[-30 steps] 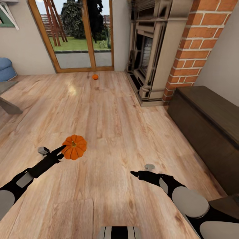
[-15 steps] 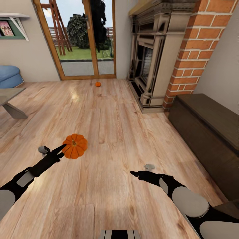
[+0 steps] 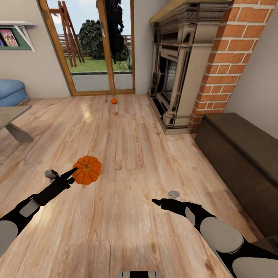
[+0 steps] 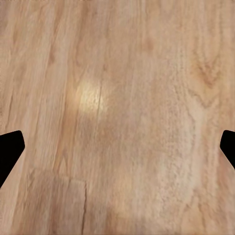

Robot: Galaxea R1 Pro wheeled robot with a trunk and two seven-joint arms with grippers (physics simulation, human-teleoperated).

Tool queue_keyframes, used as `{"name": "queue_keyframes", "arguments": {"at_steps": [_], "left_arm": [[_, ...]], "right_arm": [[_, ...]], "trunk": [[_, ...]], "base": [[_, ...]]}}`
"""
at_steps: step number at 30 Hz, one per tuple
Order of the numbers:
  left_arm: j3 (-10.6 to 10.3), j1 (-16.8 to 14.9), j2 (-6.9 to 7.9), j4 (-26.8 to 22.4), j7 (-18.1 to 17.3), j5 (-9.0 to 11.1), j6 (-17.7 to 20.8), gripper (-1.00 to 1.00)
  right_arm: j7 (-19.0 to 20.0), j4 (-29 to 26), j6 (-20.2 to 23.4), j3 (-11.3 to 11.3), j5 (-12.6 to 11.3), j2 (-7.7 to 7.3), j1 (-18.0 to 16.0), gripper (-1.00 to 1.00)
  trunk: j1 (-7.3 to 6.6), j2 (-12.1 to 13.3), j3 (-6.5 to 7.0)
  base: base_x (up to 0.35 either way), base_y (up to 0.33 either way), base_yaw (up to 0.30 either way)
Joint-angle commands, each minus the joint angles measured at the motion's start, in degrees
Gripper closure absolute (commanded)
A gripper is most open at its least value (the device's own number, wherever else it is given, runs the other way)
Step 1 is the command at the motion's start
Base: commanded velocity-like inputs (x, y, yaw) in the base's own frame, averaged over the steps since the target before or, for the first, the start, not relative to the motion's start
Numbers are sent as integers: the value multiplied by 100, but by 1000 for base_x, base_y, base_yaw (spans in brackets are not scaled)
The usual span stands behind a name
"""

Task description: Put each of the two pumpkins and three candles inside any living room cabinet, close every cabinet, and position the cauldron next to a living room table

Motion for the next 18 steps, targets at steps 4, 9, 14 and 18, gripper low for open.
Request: {"name": "queue_keyframes", "arguments": {"at_steps": [4,9,14,18], "left_arm": [[-2,0,0,1,2,-1,-2,100],[0,4,0,1,2,3,-2,100],[-2,5,0,5,2,5,-2,100],[-4,5,-11,6,2,2,-2,100]], "right_arm": [[0,0,0,0,1,0,0,-100],[0,0,-3,2,1,0,0,-100],[0,0,-5,3,1,0,0,-100],[0,0,-8,5,1,0,0,-100]], "trunk": [[-88,162,72],[-198,363,162],[-308,563,261],[-396,724,351]], "base": [[0,0,0],[0,0,0],[0,0,0],[0,0,0]]}}
